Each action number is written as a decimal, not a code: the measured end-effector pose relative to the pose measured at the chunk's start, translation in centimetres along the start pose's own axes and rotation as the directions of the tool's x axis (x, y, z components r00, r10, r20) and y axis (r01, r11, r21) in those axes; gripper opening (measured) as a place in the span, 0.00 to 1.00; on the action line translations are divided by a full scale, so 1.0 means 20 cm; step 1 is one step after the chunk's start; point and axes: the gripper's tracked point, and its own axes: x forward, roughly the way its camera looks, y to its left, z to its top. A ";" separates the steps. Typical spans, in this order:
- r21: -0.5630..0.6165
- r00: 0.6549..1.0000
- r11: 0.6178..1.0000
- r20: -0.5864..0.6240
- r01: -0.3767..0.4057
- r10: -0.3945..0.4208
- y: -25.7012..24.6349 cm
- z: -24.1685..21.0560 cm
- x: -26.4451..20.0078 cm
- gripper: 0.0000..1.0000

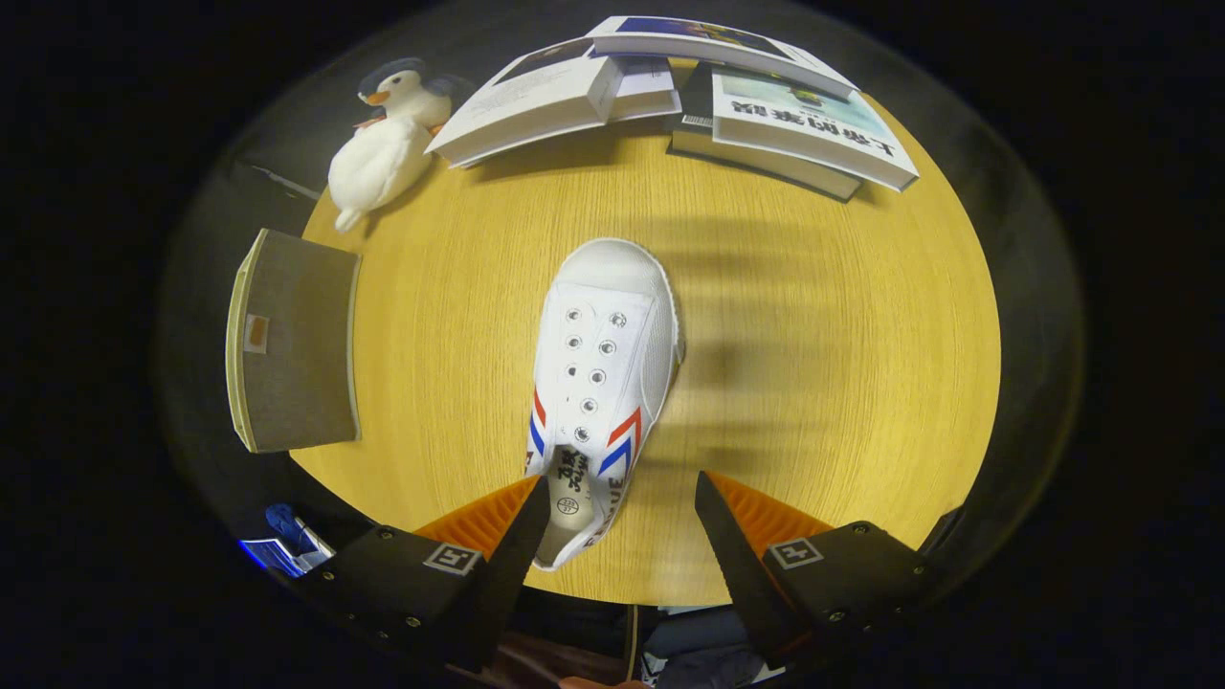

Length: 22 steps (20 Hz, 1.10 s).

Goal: Open the storage box then place both shoes into the box .Put the left shoe in first, then the right shoe, with the right side of both shoes facing outward in a uniform manner.

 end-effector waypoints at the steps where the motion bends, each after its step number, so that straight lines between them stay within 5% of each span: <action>1: -0.006 1.000 1.000 -0.005 0.005 -0.005 0.00 0.00 0.02 0.93; 6: -0.042 0.998 0.997 -0.015 0.061 -0.062 -0.02 0.06 0.12 0.87; 8: -0.069 0.997 0.995 -0.028 0.073 -0.075 -0.03 0.05 0.18 0.72; 11: -0.094 0.995 0.992 -0.043 0.082 -0.087 -0.02 0.05 0.22 0.65; 13: -0.127 0.995 0.988 -0.028 0.092 -0.097 -0.02 0.05 0.23 0.34; 14: -0.126 0.993 0.985 -0.015 0.117 -0.119 -0.05 0.05 0.21 0.33; 15: -0.111 0.991 0.985 -0.007 0.135 -0.137 -0.07 0.03 0.27 0.12; 16: -0.104 0.992 0.987 -0.006 0.126 -0.127 -0.09 0.02 0.31 0.03; 22: 0.019 0.999 1.000 -0.037 0.020 -0.020 -0.01 0.01 0.12 0.03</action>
